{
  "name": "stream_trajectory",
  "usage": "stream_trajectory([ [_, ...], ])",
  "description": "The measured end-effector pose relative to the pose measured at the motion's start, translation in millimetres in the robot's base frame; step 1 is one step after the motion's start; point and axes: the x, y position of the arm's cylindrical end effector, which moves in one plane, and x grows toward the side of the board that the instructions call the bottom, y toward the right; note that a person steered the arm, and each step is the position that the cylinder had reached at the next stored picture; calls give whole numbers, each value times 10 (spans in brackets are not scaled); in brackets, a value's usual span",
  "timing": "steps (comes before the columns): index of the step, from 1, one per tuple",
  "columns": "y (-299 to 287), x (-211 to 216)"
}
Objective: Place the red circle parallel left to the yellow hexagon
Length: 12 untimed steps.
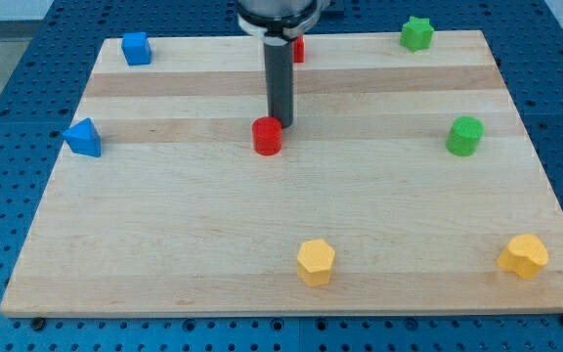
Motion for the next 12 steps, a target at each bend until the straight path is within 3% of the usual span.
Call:
stream_trajectory([
  [2, -35, 419],
  [6, -771, 1183],
  [8, -529, 1591],
  [10, -1233, 1416],
  [12, -1800, 1567],
])
